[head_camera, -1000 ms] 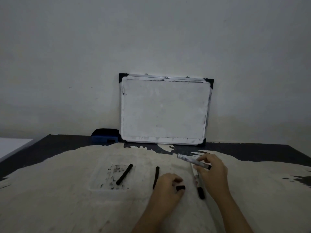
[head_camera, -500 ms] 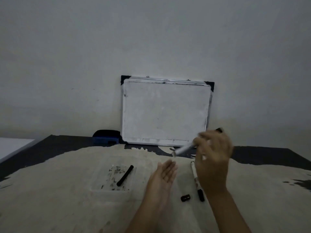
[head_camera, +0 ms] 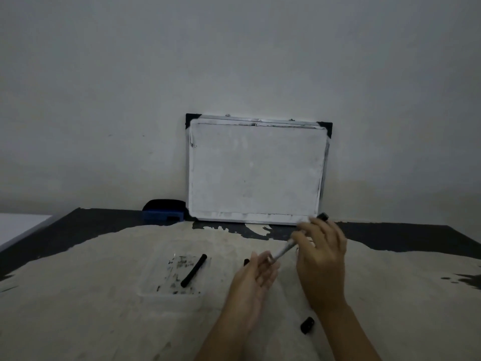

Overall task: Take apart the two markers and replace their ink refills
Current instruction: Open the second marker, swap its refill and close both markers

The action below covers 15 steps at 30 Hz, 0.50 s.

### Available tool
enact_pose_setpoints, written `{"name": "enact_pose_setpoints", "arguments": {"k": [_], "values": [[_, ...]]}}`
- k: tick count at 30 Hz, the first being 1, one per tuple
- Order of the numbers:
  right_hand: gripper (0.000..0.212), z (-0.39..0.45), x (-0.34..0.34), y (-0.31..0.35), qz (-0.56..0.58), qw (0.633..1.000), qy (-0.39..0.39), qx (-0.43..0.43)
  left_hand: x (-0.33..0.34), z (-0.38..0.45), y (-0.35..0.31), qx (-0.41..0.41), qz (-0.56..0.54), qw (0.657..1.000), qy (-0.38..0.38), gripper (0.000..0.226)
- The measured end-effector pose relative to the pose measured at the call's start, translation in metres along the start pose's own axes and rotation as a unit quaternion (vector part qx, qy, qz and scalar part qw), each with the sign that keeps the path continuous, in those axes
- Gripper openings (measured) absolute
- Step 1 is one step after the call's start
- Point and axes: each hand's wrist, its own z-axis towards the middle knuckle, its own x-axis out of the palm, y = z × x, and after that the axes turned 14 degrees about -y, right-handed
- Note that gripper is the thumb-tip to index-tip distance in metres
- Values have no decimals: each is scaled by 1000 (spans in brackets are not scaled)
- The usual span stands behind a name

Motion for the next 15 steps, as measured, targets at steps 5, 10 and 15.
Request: {"name": "enact_pose_setpoints", "arguments": {"k": [5, 10, 15], "values": [[21, 11, -2, 11, 5, 1000, -17, -13, -1, 1, 0, -2, 8, 1000, -6, 35], [14, 11, -1, 7, -17, 999, -17, -24, 2, 3, 2, 15, 38, 999, -7, 38], [11, -11, 0, 5, -53, 997, 3, -61, -2, -1, 5, 49, 66, 997, 10, 35]]}}
